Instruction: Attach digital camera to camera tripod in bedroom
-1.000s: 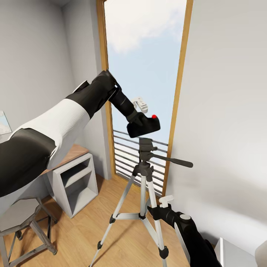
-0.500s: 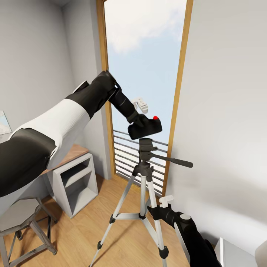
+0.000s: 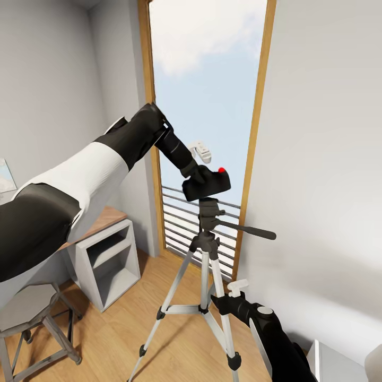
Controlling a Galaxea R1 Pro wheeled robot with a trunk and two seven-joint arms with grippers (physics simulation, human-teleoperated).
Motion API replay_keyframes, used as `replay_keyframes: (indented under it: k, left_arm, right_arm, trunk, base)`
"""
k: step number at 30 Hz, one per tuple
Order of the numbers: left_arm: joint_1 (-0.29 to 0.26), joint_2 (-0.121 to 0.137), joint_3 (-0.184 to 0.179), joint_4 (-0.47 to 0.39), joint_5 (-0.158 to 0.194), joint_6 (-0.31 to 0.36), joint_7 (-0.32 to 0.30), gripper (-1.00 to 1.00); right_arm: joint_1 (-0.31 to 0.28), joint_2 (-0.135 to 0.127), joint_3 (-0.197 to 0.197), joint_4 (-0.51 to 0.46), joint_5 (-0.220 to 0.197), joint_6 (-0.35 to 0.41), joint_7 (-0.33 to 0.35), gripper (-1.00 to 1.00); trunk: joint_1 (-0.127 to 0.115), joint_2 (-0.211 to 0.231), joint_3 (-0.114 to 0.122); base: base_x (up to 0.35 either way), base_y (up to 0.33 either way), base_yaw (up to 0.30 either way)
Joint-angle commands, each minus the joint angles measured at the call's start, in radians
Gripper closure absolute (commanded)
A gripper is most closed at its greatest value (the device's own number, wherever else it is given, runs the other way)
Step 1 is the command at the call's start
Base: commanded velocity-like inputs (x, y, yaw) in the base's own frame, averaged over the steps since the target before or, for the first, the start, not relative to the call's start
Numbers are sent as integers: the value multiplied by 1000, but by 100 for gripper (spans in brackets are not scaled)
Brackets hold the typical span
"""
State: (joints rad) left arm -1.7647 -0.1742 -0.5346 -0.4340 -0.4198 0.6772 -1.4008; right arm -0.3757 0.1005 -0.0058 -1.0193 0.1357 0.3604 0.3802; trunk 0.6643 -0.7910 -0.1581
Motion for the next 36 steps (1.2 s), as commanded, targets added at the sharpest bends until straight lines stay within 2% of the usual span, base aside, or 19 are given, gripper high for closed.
replay_keyframes:
  k: [1,5,13,16,24,36]
  left_arm:
    - [-1,0,1,-1,-7,9,-6,100]
    - [-1,0,1,0,-9,9,5,100]
    - [-1,0,0,1,-11,9,82,100]
    - [-1,0,-13,2,-12,9,94,100]
    - [-1,0,-73,2,-11,9,103,100]
    - [-1,0,-87,-11,-3,9,103,100]
  right_arm:
    - [0,1,-2,11,38,-1,5,100]
    - [0,1,-2,11,38,-1,5,100]
    - [0,1,-2,11,38,-1,6,100]
    - [0,1,-2,11,38,-1,6,100]
    - [0,1,-2,11,38,-1,6,100]
    - [0,1,-2,11,38,-1,6,100]
  trunk:
    - [0,-1,-2]
    - [0,-1,-2]
    - [0,-1,-2]
    - [0,-1,-2]
    - [0,-1,-2]
    - [0,-1,-2]
  base:
    - [0,0,0]
    - [0,0,0]
    - [0,0,0]
    - [0,0,0]
    - [0,0,0]
    - [0,0,0]
